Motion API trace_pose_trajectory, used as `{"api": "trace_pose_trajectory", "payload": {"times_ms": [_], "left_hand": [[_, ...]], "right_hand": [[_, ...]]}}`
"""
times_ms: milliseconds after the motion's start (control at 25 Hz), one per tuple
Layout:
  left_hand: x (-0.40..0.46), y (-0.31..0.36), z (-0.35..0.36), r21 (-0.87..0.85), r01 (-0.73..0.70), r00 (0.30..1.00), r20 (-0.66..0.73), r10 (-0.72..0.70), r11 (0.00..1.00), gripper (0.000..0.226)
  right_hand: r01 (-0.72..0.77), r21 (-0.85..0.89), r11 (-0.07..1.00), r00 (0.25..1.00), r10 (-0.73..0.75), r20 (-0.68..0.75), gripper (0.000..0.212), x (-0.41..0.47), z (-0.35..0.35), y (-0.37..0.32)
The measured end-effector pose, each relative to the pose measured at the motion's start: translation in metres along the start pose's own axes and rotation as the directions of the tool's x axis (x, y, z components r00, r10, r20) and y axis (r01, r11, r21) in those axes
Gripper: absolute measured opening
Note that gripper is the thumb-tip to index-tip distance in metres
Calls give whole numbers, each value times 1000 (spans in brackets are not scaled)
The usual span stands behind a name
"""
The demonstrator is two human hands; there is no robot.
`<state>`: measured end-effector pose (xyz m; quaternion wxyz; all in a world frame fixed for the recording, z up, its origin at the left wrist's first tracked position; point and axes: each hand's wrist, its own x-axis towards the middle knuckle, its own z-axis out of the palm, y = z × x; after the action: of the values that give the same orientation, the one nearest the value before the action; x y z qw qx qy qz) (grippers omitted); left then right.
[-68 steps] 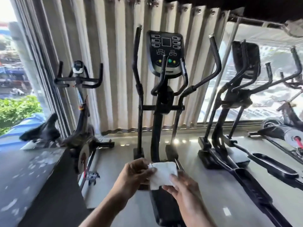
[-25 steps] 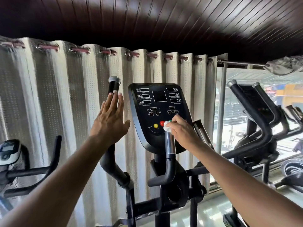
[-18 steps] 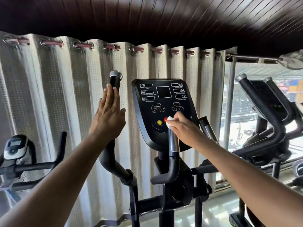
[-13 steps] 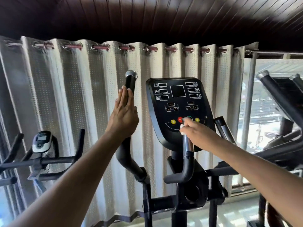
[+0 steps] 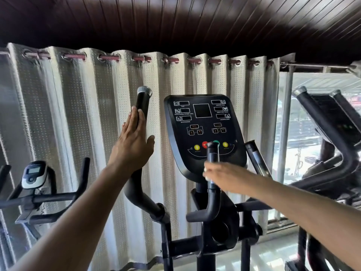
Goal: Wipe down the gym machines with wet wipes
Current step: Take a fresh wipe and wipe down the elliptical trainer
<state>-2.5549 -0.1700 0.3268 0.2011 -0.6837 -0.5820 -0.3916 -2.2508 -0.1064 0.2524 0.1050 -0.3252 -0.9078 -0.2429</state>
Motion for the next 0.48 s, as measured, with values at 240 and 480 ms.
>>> {"api": "trace_pose_trajectory", "payload": {"times_ms": [240,480], "left_hand": [[-2,-1,0,98,-8,1000,30,5,995,90],[-3,4,-2,43,36,999,-4,-36,998,86]], "right_hand": [[15,-42,999,994,-20,-106,42,5,-2,24],[-333,336,881,750,464,-472,43,23,26,6]]}}
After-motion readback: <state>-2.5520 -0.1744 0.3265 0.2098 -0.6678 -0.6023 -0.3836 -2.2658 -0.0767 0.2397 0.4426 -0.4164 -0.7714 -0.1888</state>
